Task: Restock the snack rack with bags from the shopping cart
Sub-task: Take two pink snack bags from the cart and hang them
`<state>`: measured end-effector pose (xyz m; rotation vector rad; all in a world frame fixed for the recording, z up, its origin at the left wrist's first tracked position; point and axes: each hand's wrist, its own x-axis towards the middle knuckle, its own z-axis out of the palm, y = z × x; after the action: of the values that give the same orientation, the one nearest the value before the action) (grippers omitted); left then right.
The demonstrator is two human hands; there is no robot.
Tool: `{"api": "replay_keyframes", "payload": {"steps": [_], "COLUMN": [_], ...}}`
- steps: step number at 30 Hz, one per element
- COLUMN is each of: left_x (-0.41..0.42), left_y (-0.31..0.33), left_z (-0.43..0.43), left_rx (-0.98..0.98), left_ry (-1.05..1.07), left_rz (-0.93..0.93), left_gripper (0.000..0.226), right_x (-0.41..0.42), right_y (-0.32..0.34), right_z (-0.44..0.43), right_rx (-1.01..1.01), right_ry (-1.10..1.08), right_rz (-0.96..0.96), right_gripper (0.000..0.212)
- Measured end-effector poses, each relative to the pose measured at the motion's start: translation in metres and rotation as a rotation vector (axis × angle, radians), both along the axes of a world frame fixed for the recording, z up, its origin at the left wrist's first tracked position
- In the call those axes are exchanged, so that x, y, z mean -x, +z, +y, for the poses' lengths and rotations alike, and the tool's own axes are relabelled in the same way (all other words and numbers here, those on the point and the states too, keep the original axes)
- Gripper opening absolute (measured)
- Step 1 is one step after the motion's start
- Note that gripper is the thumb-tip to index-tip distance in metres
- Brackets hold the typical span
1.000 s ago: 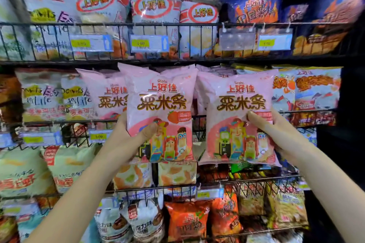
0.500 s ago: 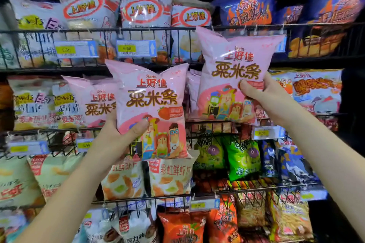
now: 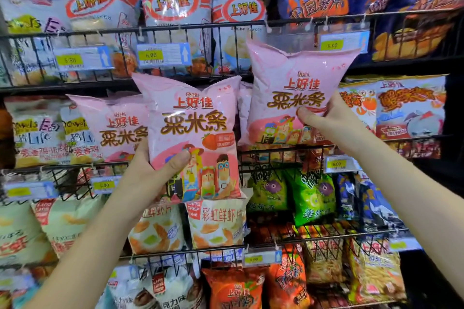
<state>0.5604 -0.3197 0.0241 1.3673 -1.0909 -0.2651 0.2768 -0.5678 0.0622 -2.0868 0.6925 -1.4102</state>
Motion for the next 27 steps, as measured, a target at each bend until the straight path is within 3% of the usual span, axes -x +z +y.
{"api": "replay_keyframes", "payload": {"steps": [3, 11, 16, 21, 25, 27], "left_x": [0.002, 0.001, 0.006, 0.011, 0.012, 0.013], "left_y": [-0.002, -0.003, 0.000, 0.001, 0.000, 0.000], "left_z": [-0.003, -0.004, -0.004, -0.004, -0.002, -0.001], "left_rx": [-0.015, -0.080, -0.088, -0.073, -0.075, -0.083], "left_ry": [-0.007, 0.029, 0.057, 0.058, 0.017, 0.011], "left_rz": [0.011, 0.018, 0.016, 0.026, -0.005, -0.008], "left_gripper": [0.104, 0.128, 0.118, 0.122, 0.131, 0.133], "right_x": [-0.004, -0.004, -0.005, 0.000, 0.002, 0.003], "right_y": [-0.004, 0.003, 0.003, 0.000, 0.008, 0.014], "right_z": [0.004, 0.003, -0.004, -0.015, -0.019, -0.021], "right_rx": [0.006, 0.047, 0.046, -0.004, -0.016, -0.036], "right_ry": [-0.027, -0.025, 0.002, -0.018, -0.004, 0.023], "right_rz": [0.087, 0.254, 0.376, 0.498, 0.568, 0.584], "right_gripper": [0.048, 0.055, 0.054, 0.072, 0.053, 0.055]}}
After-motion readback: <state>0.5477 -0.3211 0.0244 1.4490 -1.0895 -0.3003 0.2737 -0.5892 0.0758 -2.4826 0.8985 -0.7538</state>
